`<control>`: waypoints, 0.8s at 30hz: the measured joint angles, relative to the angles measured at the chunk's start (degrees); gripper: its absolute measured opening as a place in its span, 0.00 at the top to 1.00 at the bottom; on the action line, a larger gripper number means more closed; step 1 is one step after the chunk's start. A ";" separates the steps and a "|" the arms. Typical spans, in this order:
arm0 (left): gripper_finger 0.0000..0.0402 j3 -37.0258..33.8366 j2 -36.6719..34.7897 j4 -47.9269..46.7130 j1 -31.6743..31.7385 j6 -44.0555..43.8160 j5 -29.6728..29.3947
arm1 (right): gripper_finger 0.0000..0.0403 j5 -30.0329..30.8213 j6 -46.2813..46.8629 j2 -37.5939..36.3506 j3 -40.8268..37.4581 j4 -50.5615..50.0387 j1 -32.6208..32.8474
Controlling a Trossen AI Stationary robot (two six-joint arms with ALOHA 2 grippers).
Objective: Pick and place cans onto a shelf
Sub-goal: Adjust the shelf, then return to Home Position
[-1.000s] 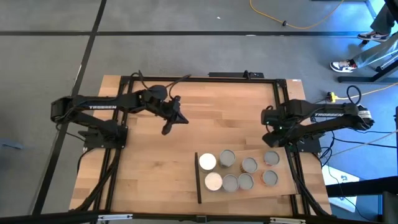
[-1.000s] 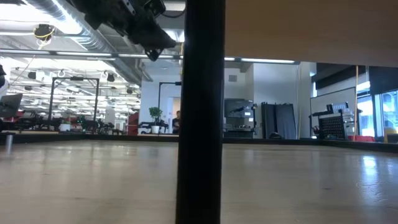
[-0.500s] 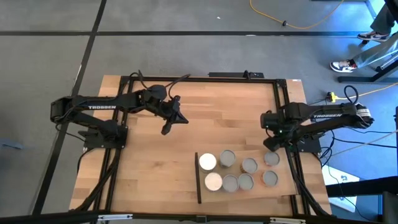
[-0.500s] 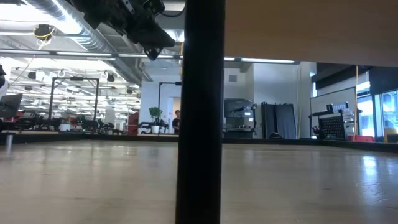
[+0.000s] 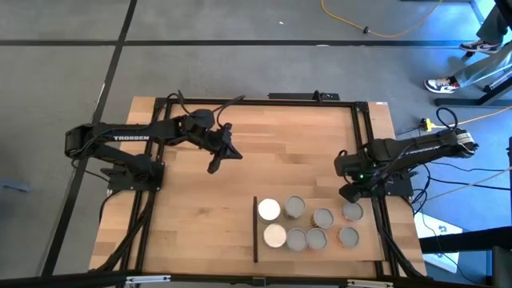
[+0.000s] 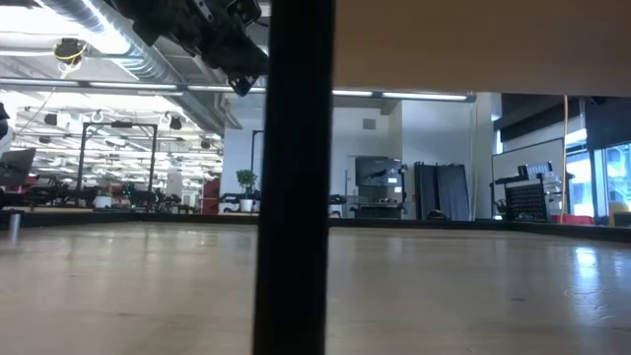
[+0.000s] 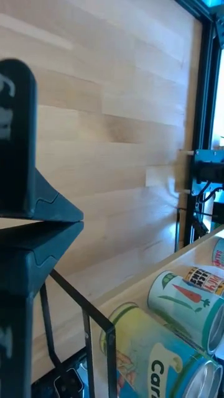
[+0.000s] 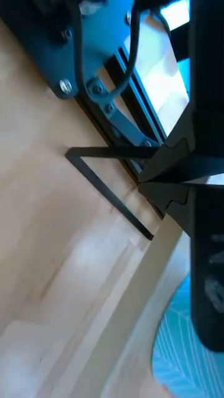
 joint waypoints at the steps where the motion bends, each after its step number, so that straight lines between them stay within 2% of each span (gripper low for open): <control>1: 1.00 0.00 0.00 0.00 -0.07 0.00 0.00 | 0.98 -0.40 0.48 0.00 0.00 0.44 0.70; 6: 1.00 0.00 0.00 0.00 -0.59 0.02 0.00 | 0.98 -1.22 2.85 0.00 0.02 2.45 4.00; 11: 1.00 0.00 -0.14 -0.01 -0.67 -0.07 0.00 | 0.98 3.48 1.74 0.04 2.18 1.71 5.91; 14: 1.00 0.18 -2.19 -0.17 -0.63 -0.04 0.00 | 0.98 8.20 -0.27 0.02 6.67 0.32 6.04; 17: 1.00 1.80 -5.29 -4.39 -0.63 0.40 -0.14 | 0.98 14.45 -1.86 -0.01 12.17 -1.25 6.02; 24: 1.00 8.90 -13.81 -17.70 -1.15 2.23 -6.59 | 0.98 27.04 -14.29 0.00 26.11 -1.11 6.00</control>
